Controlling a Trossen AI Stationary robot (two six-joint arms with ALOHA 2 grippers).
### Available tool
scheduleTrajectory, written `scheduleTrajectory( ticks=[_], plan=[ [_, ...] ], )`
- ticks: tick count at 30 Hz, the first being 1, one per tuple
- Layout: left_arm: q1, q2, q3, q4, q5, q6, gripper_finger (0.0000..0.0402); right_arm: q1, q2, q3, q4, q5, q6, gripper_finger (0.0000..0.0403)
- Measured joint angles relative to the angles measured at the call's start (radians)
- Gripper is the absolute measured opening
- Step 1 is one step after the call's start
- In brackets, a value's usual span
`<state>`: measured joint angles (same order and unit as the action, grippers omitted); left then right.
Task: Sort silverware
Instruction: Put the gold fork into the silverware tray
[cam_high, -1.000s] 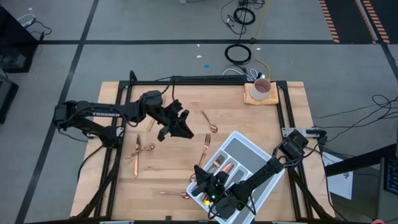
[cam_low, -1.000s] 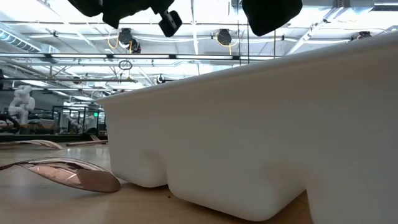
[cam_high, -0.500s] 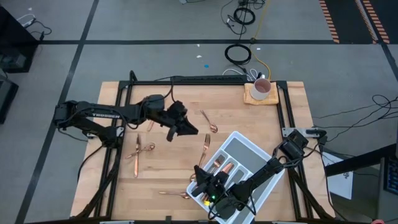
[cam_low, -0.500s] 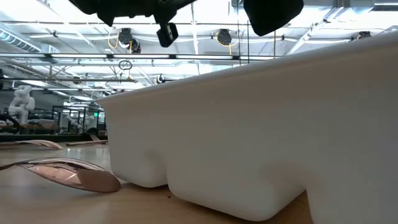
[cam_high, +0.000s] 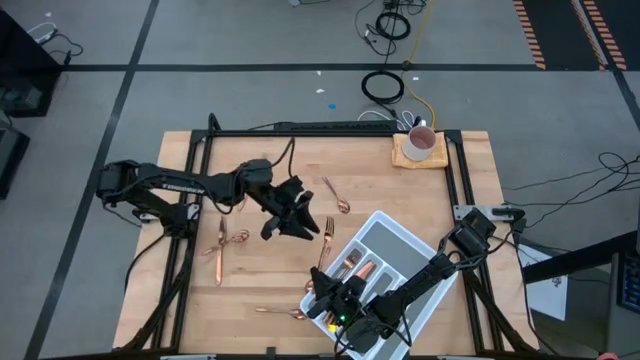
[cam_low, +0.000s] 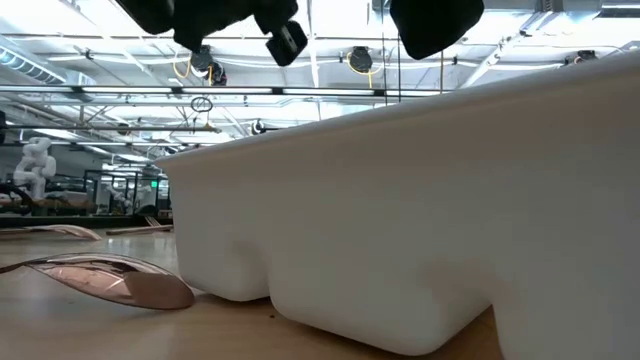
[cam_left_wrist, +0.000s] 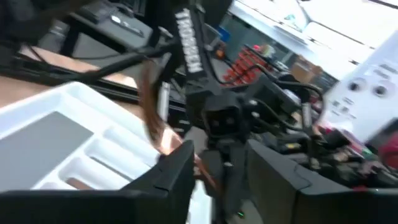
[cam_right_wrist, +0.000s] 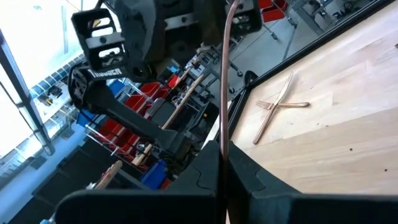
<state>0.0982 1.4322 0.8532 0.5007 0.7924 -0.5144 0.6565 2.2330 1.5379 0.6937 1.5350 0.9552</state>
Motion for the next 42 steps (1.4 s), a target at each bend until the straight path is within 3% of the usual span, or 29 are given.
scheduleTrajectory(
  ticks=[5, 16, 31, 35, 42],
  plan=[
    [0.016, 0.015, -0.001, -0.009, -0.045, 0.005, 0.0181, 0.003, 0.0, 0.0, -0.001, -0.023, 0.0, 0.0],
    [0.067, 0.021, -0.001, -0.037, -0.094, -0.003, 0.0183, 0.006, 0.0, 0.0, -0.012, -0.023, -0.025, 0.0],
    [-0.014, 0.021, -0.001, 0.07, -0.137, -0.054, 0.018, 0.006, 0.0, 0.0, -0.047, -0.025, -0.025, 0.0],
    [-0.03, 0.021, -0.002, 0.14, -0.161, -0.053, 0.0148, 0.006, 0.0, 0.0, -0.048, -0.026, -0.026, 0.0],
    [-0.035, 0.025, -0.001, 0.158, -0.217, -0.054, 0.0037, 0.006, 0.0, 0.0, -0.048, -0.048, -0.025, 0.0]
  ],
)
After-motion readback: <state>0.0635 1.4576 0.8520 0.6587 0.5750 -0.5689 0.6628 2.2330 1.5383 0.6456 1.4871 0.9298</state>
